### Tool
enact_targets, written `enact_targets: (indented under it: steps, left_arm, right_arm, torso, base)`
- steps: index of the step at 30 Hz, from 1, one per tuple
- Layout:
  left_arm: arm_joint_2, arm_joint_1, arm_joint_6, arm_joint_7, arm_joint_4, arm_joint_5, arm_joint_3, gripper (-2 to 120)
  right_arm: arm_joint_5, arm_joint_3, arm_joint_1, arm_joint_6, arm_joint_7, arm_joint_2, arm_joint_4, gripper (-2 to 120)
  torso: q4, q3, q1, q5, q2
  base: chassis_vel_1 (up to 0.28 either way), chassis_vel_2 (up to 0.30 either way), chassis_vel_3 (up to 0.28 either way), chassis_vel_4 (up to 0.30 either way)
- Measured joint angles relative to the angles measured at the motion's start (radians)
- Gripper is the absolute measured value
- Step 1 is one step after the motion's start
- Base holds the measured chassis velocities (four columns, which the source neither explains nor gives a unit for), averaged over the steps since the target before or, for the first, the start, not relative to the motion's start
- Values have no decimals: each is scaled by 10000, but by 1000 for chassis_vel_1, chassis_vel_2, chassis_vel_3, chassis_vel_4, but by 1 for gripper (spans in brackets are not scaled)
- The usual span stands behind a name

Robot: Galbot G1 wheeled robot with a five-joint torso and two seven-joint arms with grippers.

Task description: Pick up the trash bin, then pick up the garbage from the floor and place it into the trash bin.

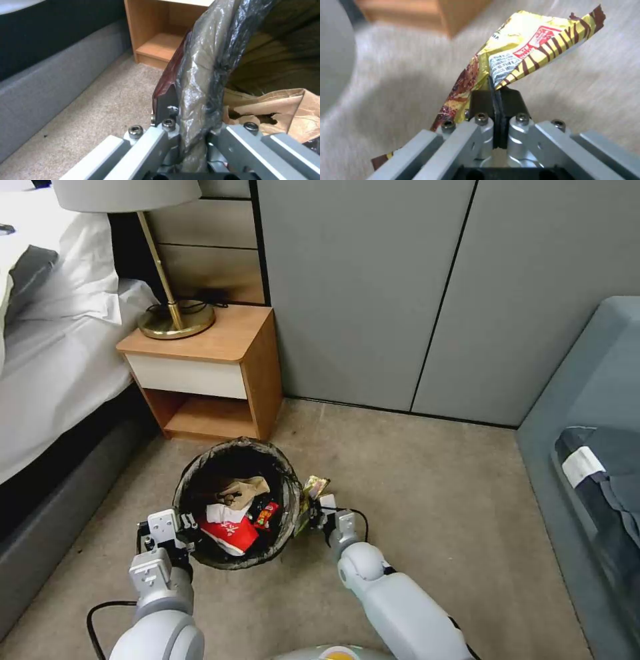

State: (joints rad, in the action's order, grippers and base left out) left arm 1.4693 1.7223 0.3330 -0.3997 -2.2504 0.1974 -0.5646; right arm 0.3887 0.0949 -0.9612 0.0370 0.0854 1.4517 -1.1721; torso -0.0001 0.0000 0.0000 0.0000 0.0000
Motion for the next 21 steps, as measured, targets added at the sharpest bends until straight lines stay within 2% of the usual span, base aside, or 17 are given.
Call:
enact_targets:
  steps: [2, 3, 5, 6, 10, 12, 13, 16, 21]
  left_arm:
    - [-49, -31, 1, 3, 35, 64, 0, 0]
    - [-49, -31, 1, 3, 35, 64, 0, 0]
    - [-71, -31, 4, 2, 57, 82, 3, 0]
    - [-84, -29, 8, -1, 78, 92, 20, 0]
    - [-88, -27, 10, 0, 95, 93, 44, 0]
    - [-89, -1, 11, 1, 110, 86, 91, 0]
    - [-89, -1, 11, 1, 110, 86, 91, 0]
    - [-98, 46, 11, 1, 110, 69, 109, 0]
    - [-100, 76, 11, 2, 106, 40, 134, 0]
  right_arm:
    - [-123, -330, -350, 343, 129, -413, -1432, 0]
    - [-123, -330, -350, 343, 129, -413, -1432, 0]
    - [-292, -599, -501, 601, 128, -644, -2269, 0]
    - [-343, -837, -613, 819, 38, -839, -3155, 0]
    - [-455, -1068, -682, 1113, -143, -979, -3979, 0]
    - [-884, -1478, -756, 1764, -802, -1190, -5597, 0]
    - [-884, -1478, -756, 1764, -802, -1190, -5597, 0]
    - [-602, -1643, -959, 2255, -1856, -1477, -7484, 0]
    - [-338, -1286, -1529, 2390, -2491, -1796, -8679, 0]
  torso:
    - [0, 0, 0, 3, 0]
    - [0, 0, 0, 3, 0]
    - [0, 0, -1, 1, -1]
    - [-1, 0, 0, 2, 0]
    - [-1, 0, 0, 1, 0]
    - [0, 0, 0, 1, 0]
    - [0, 0, 0, 1, 0]
    - [1, -1, -1, 0, 1]
    - [-1, -1, 0, 0, 1]
  base:
    - [0, 0, 0, 0]
    - [0, 0, 0, 0]
    - [0, 0, 0, 0]
    - [0, 0, 0, 0]
    - [0, 0, 0, 0]
    - [0, 0, 0, 0]
    - [0, 0, 0, 0]
    - [0, 0, 0, 0]
    - [0, 0, 0, 0]
